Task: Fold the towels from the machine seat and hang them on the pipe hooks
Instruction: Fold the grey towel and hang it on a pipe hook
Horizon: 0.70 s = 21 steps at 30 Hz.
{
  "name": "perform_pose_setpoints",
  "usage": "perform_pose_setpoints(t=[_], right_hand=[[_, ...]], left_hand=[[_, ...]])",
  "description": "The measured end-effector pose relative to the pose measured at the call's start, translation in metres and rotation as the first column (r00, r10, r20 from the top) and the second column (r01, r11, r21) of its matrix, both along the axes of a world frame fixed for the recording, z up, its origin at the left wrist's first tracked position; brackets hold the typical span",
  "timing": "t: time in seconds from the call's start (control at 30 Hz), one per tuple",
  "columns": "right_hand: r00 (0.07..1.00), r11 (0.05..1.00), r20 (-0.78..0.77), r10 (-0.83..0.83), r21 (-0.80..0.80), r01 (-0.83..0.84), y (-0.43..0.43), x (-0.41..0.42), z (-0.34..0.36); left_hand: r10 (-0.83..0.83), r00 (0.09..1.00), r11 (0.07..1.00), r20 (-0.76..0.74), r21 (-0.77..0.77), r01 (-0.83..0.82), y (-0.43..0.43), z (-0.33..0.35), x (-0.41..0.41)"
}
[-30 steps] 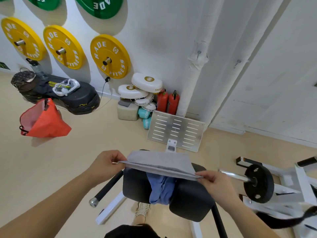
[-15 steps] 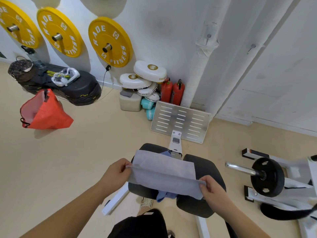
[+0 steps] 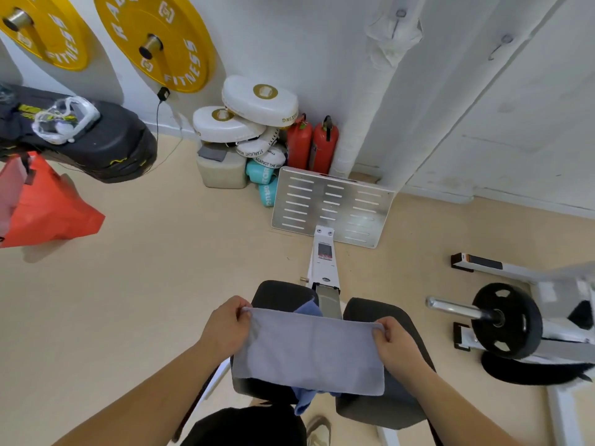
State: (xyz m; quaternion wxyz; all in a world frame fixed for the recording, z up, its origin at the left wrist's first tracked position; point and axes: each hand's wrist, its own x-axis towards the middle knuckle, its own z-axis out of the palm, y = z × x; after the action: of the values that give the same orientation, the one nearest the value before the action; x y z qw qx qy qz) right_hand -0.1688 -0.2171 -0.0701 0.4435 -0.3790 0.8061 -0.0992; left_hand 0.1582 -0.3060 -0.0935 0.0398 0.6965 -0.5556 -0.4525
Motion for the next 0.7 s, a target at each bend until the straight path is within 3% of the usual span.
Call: perform_pose_setpoints(t=[0.17,0.3,0.4,0.5,0.6,0.7], right_hand=[[0.998,0.993,-0.055,0.025,0.116,-0.019,-0.017,-0.003,-0.026],[0.978,0.958,-0.129,0.165,0.255,-0.128,-0.019,-0.003,-0.05],[0.972,0.917,-0.088,0.218,0.36,-0.173,-0.028,0.0,-0.053],[0.963,0.866,-0.034,0.269,0.447,-0.226,-0.039,0.002,-0.052],[0.974,0.9,-0.023,0.225,0.388,-0.199,-0.039,0.003,-0.05],[0.995,0.961,-0.032,0.094,0.265,-0.082,-0.032,0.003,-0.044]], left_hand=[[-0.029,0.997,0.997,0.078,0.075,0.023,-0.016,-0.016,0.0],[-0.037,0.989,0.989,0.145,0.149,0.016,-0.019,-0.022,-0.001],[-0.044,0.984,0.97,0.171,0.243,0.001,-0.015,-0.024,0.0],[-0.045,0.982,0.98,0.184,0.199,0.007,-0.009,-0.022,0.001],[-0.047,0.98,0.994,0.195,0.106,0.026,-0.003,-0.016,-0.003],[0.052,0.985,0.996,0.163,0.069,-0.064,-0.001,-0.006,-0.01]])
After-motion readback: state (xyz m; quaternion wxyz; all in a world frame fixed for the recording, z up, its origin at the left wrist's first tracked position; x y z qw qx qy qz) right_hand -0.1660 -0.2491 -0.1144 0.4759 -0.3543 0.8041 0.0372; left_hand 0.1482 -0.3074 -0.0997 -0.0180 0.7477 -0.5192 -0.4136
